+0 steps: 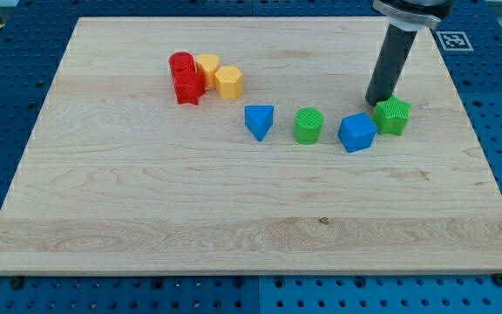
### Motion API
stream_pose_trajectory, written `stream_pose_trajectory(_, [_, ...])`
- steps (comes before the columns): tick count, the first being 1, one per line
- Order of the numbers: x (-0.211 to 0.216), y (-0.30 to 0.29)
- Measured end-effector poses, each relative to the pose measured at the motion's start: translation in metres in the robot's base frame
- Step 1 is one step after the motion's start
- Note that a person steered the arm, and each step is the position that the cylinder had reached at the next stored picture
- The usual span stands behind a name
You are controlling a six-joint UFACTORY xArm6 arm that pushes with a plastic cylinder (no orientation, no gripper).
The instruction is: Nudge the cube down a bit
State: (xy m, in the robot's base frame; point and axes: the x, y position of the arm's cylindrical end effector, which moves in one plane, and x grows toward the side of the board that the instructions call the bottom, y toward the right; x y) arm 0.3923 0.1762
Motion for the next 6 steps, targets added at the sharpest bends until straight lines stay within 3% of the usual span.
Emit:
stream_pose_trajectory(2, [0.028, 0.013])
stream_pose_trajectory(6, [0.025, -0.011])
